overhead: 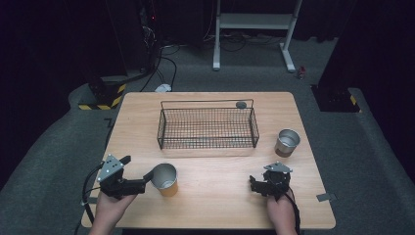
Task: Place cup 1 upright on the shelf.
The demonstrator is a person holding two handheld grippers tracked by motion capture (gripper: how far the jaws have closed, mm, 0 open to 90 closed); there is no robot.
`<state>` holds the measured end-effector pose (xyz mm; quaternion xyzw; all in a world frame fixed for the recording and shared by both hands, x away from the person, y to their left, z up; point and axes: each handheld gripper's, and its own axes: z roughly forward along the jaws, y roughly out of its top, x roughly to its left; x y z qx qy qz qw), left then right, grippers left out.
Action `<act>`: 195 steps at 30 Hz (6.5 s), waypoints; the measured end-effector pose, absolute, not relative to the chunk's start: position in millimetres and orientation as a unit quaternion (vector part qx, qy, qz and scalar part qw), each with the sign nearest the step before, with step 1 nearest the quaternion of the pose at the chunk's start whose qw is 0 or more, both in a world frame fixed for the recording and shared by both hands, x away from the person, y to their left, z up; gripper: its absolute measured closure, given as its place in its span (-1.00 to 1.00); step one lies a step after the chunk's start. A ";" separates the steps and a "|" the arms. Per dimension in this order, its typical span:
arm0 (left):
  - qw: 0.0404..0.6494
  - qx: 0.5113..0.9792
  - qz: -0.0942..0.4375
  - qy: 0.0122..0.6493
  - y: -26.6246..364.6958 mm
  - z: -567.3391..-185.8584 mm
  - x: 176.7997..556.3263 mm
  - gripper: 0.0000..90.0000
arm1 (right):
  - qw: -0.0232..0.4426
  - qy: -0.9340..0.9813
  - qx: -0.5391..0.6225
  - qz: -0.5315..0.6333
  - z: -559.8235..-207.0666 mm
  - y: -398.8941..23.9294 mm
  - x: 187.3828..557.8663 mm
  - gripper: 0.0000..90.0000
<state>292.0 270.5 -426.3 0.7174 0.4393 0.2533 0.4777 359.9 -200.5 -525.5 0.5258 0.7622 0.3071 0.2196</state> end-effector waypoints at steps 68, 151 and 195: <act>0.478 0.762 0.216 0.381 224.5 -464.7 296.1 -1.00 | 0.218 0.765 0.522 0.308 -525.4 -200.0 359.4 -0.81; 0.494 0.753 0.231 0.368 231.2 -475.6 291.1 -0.69 | 0.218 0.765 0.522 0.308 -525.4 -200.0 359.4 -0.81; 0.511 0.725 0.260 0.381 223.0 -442.5 302.3 -0.69 | 0.217 0.766 0.521 0.308 -525.4 -200.0 358.9 -0.81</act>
